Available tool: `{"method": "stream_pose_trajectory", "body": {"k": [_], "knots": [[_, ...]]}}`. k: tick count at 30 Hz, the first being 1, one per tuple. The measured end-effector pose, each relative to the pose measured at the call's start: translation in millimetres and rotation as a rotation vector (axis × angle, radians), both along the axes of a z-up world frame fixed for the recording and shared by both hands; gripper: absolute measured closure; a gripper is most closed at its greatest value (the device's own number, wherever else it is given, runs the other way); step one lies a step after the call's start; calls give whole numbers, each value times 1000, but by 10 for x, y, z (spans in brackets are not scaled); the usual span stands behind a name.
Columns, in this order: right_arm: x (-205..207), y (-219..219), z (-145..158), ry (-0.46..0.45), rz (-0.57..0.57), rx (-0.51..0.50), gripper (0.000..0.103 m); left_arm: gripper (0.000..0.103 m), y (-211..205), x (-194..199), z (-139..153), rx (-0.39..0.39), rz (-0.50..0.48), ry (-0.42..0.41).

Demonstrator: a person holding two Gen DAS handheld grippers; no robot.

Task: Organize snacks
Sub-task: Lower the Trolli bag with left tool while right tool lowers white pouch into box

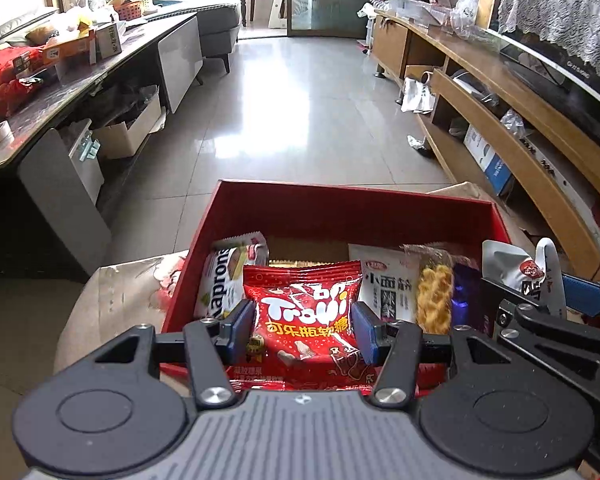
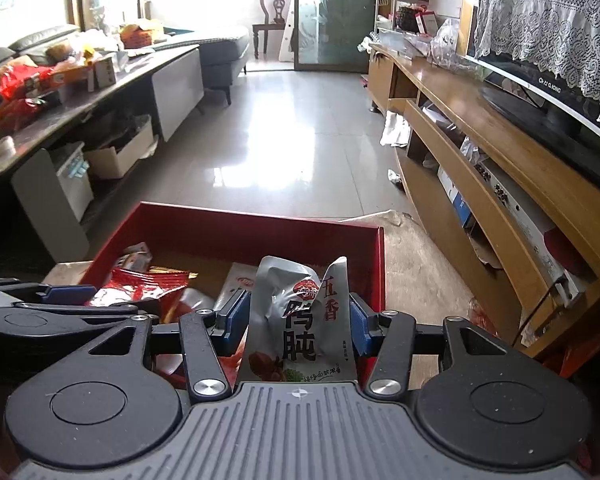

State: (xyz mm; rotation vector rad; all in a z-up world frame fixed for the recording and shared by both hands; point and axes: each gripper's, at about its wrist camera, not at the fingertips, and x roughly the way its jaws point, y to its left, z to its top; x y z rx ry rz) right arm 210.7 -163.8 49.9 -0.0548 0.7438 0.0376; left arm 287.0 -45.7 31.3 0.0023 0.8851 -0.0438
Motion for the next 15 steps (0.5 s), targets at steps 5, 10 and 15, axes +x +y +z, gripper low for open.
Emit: {"method": "stream_pose_trajectory", "body": {"k": [5,10,15], "knots": [[149,-12,-108,15,-4,1,44,54,-33,152,-122,19,5,7],[229,-25,-204,28,-10,8,44,54,-63,219,-144,24,6,-1],[283,-50,-251,41,-15,24,42,54,-58,246,-150,14,12,2]]}}
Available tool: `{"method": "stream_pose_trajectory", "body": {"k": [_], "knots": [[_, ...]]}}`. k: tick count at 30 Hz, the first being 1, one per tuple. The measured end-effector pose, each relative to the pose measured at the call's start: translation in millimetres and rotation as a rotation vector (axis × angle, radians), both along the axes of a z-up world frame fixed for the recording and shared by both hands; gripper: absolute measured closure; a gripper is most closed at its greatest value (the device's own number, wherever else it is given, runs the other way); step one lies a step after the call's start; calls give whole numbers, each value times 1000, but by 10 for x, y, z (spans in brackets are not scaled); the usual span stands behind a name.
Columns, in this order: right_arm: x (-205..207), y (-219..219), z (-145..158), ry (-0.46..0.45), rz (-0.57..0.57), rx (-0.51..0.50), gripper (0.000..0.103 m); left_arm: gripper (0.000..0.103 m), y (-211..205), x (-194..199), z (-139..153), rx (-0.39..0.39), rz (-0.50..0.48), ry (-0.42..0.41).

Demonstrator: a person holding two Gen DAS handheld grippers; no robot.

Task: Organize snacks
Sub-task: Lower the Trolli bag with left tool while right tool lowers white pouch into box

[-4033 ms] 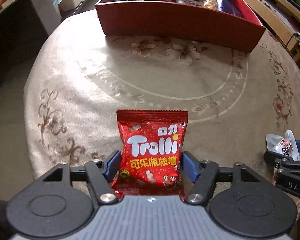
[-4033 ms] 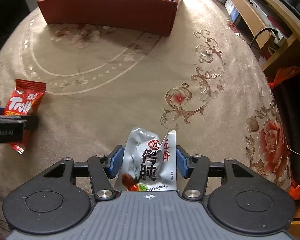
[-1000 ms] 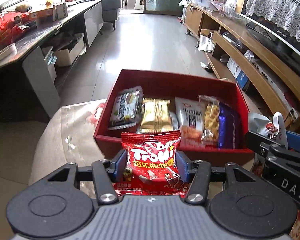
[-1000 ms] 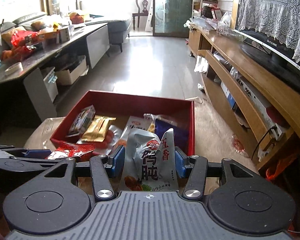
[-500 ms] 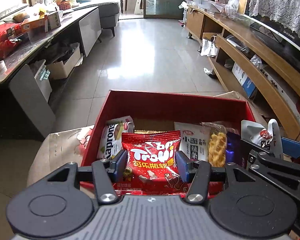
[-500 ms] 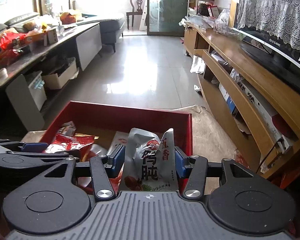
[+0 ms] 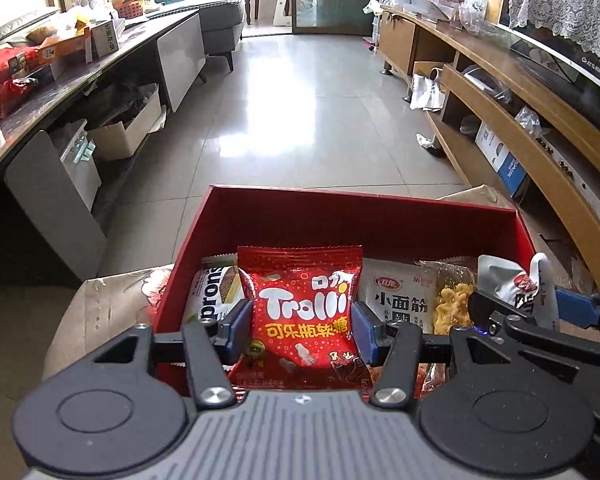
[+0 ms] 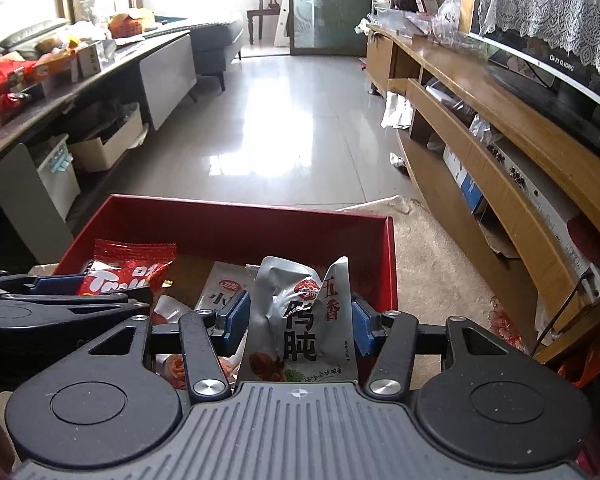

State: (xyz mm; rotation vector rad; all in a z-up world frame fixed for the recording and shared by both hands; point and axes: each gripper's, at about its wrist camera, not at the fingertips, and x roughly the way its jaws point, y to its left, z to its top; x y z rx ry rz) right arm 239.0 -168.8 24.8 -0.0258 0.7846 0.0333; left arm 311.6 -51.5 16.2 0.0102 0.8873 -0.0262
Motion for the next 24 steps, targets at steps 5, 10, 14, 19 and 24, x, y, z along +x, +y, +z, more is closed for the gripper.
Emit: {"method": "stream_pose_trajectory", "body": {"k": [5,10,14,19,24], "knots": [[32,-34,-28,2,-8,33,41,52,27,30,17,-13,1,9],[40,-70,-3,-10,-30,38,31,51,45,27,76,-14,-2,-1],[25,-77,26,-21,-36,42,30,45,20,-1,131,25,-4,-29],[10,-72,60,-25,-44,25,24,37,101,-29,191,10,3,-33],[-87,-36,154,-34,-47,-22,21,30,156,-164,290,23,6,-60]]}}
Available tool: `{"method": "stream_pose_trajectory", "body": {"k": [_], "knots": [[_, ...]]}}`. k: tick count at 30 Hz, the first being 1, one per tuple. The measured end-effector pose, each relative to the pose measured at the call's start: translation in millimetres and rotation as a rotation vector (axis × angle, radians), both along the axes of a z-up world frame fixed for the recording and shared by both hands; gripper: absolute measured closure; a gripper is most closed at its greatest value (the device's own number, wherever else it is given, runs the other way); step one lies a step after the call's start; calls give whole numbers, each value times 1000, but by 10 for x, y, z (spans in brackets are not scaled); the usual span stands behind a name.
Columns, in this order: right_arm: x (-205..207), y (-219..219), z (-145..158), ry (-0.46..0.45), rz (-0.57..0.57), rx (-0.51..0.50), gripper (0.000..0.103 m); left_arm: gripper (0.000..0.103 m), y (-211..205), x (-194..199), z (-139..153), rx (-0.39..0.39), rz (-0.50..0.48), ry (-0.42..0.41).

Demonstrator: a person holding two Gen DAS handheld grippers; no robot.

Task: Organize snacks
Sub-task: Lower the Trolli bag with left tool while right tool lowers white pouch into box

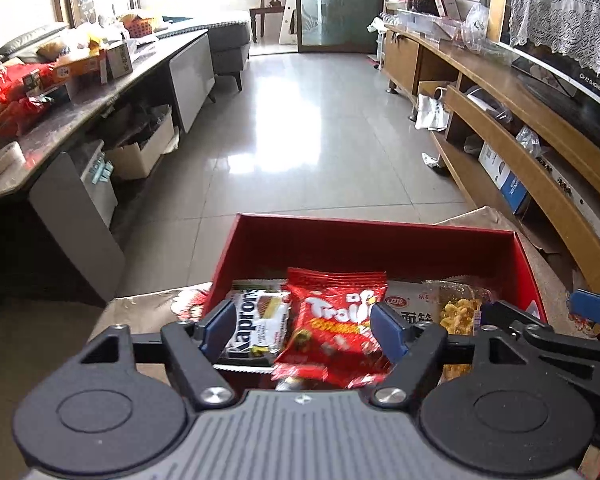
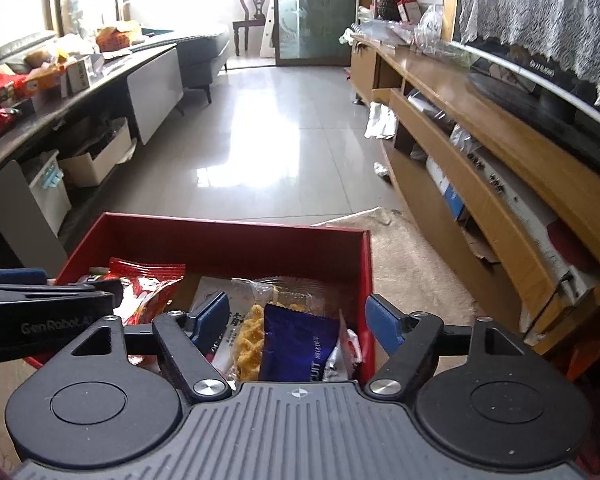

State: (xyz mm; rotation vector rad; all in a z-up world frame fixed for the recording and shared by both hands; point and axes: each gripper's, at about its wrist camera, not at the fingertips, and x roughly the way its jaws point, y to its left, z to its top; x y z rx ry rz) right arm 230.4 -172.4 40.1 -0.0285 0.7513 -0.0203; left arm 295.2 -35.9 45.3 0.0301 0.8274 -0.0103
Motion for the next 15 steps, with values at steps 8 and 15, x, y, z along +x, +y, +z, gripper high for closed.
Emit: {"method": "stream_pose_trajectory", "body": {"k": [8,15], "knots": [[-237,3,112,-2,-12,-19,18,27,151,-255,54,-12,10,4],[-468,41,104,11,-18,-18,17,27,233,-497,17,-32,8,33]]}}
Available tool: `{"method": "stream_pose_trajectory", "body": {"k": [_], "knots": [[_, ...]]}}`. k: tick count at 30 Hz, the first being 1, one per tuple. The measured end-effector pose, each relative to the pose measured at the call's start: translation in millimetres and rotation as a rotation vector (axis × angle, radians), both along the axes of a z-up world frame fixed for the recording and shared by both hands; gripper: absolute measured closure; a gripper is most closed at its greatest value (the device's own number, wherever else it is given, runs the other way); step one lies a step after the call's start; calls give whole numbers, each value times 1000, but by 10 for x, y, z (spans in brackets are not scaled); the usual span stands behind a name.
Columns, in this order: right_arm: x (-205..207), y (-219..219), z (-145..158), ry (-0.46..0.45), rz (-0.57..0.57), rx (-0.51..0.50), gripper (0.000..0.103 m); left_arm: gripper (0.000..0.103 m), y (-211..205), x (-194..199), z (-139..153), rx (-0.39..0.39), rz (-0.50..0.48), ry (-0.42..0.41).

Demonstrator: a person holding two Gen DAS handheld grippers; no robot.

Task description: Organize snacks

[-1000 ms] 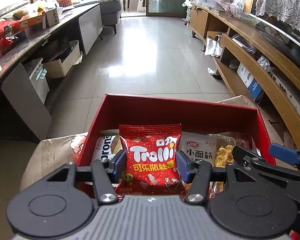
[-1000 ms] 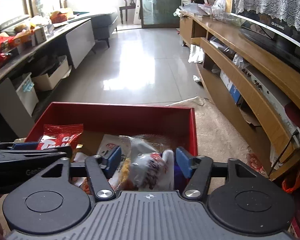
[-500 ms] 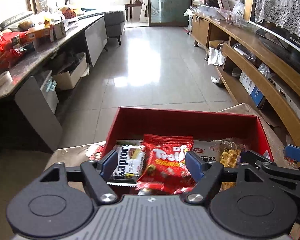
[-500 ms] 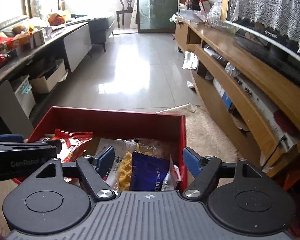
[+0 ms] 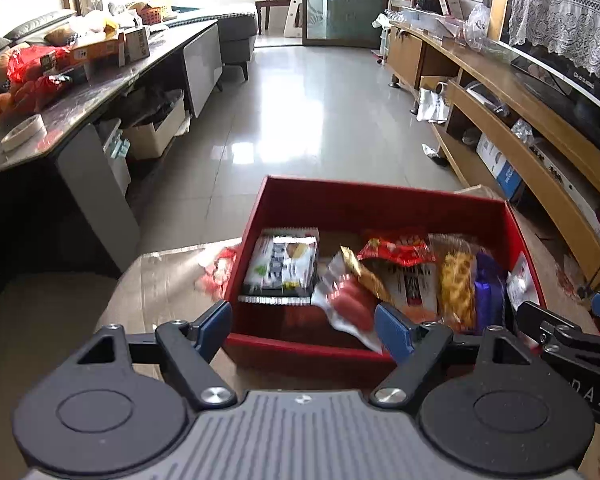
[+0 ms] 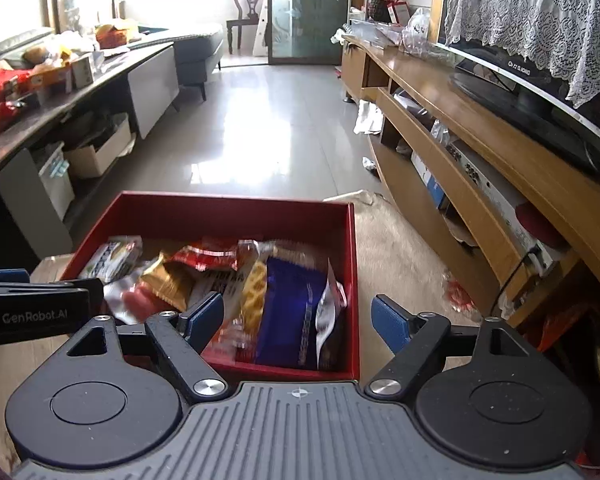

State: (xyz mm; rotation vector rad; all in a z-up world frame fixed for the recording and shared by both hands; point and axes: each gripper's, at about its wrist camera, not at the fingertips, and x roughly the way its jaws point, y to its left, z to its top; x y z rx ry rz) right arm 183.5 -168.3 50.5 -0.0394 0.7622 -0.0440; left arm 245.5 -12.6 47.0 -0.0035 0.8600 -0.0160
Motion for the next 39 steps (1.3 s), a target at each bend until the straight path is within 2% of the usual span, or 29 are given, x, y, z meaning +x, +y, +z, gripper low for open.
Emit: {"method": "stream_pose_trajectory", "body": {"k": [16,27,39], "knots": [[-568,25,-184,88,-20,24,17,25,35,-647,-304,-9,-36,93],[-974,92,-290,121,-13,23,16,23,85,-1007,-373,0,-58,116],[-1202,121,-338,139,-7,27,16,17,93,-1286,-452,1,-78,149]]}}
